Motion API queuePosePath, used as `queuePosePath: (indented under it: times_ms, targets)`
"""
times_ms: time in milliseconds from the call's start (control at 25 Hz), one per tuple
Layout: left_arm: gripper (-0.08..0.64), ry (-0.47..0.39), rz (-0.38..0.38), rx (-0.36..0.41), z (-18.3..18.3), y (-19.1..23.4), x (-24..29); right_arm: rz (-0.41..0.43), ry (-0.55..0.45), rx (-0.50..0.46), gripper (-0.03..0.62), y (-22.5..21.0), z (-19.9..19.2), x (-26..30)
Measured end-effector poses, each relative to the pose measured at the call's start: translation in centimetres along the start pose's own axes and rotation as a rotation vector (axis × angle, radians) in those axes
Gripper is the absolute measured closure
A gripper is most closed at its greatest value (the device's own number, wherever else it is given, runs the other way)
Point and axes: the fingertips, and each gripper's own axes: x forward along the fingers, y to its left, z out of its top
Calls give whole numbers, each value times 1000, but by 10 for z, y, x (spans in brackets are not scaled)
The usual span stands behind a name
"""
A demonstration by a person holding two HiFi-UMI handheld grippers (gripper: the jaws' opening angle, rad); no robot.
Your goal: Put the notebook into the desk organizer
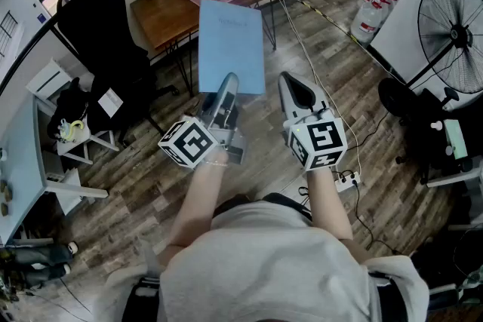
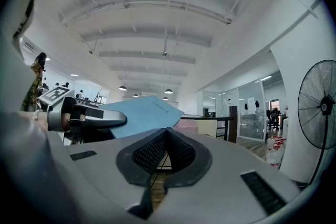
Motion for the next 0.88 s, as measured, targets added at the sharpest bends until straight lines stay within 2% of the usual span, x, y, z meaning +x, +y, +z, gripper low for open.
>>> queuePosePath:
  times_ms: [200, 480, 880]
  targets:
    - [491, -3, -1, -13, -1, 1, 8, 15, 22, -38, 584, 1, -6, 9]
    - [489, 29, 17, -32, -16, 6, 7, -24, 32, -32, 584, -11, -12, 4]
    - [489, 36, 26, -31, -24, 6, 13, 17, 30, -33, 583, -4, -9, 7]
